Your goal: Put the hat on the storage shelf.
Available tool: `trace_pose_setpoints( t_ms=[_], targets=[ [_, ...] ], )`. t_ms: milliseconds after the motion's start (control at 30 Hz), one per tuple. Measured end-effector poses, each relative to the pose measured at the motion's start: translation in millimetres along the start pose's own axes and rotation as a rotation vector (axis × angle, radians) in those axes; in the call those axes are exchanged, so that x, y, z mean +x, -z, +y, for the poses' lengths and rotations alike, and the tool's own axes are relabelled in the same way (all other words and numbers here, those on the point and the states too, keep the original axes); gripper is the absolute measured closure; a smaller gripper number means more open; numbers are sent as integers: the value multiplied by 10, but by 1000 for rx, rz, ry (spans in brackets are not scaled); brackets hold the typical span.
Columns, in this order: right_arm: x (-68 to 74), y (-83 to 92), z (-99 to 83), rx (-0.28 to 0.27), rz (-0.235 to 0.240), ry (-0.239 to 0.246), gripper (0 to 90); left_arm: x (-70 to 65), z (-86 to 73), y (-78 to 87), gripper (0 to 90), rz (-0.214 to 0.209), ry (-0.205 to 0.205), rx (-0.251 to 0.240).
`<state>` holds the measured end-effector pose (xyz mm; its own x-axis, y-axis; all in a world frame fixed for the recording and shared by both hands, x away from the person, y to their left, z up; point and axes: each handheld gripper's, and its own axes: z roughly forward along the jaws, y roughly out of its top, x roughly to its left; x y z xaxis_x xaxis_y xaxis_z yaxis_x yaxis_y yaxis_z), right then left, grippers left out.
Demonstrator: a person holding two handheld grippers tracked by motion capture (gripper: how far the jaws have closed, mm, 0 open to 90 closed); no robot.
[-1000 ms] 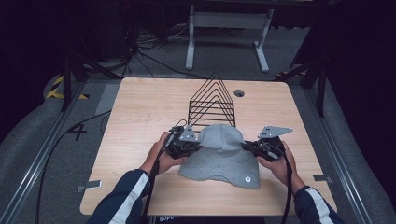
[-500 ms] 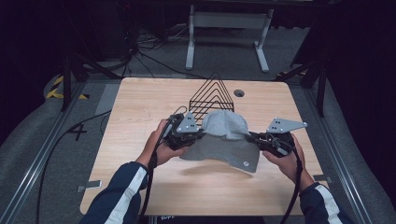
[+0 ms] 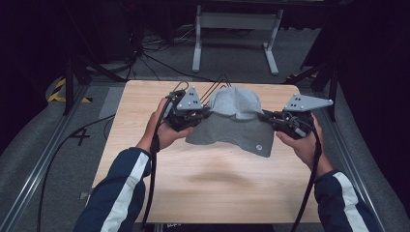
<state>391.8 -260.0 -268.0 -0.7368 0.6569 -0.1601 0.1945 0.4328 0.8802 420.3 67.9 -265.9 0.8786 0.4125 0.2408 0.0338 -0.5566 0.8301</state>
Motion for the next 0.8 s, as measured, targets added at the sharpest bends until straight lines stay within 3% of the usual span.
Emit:
trace_pose_setpoints(
  t_ms=[100, 333, 533, 633, 800],
  targets=[
    [-61, 39, 169, -29, -10, 0, 848, 110, 128, 86, 843, 17, 18, -29],
    [-225, 48, 540, -75, -55, 23, 848, 363, 360, 203, 843, 62, 17, -50],
    [-409, -41, 726, -77, -103, 33, 848, 579, 450, 139, 844, 82, 42, -50],
    [-509, -88, 800, -84, -111, 16, 848, 660, 472, 91, 845, 88, 64, -52],
    [-630, -189, 927, -87, -102, 3, 847, 790, 522, 54, 845, 97, 62, -50]
  ],
)
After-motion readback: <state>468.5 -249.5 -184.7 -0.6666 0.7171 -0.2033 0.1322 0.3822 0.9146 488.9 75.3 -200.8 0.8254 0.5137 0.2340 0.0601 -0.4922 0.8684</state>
